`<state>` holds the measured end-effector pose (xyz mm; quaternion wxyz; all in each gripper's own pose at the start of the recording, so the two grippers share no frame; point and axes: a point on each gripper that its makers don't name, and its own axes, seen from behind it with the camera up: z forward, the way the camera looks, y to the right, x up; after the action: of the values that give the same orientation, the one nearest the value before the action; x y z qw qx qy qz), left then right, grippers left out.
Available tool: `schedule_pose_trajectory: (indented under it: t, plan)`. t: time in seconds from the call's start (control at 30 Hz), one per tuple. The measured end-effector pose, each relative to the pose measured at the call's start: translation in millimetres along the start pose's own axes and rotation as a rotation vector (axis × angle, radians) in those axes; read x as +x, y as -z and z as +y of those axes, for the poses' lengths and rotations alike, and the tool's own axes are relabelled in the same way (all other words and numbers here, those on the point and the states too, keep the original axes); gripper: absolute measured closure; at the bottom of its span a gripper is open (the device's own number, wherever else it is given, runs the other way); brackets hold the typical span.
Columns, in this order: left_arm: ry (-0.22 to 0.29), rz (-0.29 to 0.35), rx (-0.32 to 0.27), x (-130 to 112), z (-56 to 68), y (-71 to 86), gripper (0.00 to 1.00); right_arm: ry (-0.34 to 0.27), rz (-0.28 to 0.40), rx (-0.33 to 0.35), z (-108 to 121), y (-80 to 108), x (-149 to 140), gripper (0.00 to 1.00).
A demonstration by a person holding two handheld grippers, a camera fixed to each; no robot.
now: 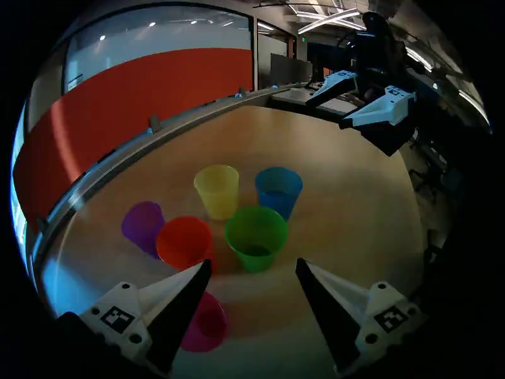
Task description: Pour water
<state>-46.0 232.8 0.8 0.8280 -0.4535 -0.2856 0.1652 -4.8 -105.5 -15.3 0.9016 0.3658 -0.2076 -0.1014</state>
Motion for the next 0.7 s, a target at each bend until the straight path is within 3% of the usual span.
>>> schedule_pose_trajectory:
  t: [0.7]
  plan:
    - [0.011, -0.044, -0.022, 1.4, 0.4, -33.5, 0.01, -0.006, -0.003, -0.005, 7.8, -3.7, -4.7, 0.00]
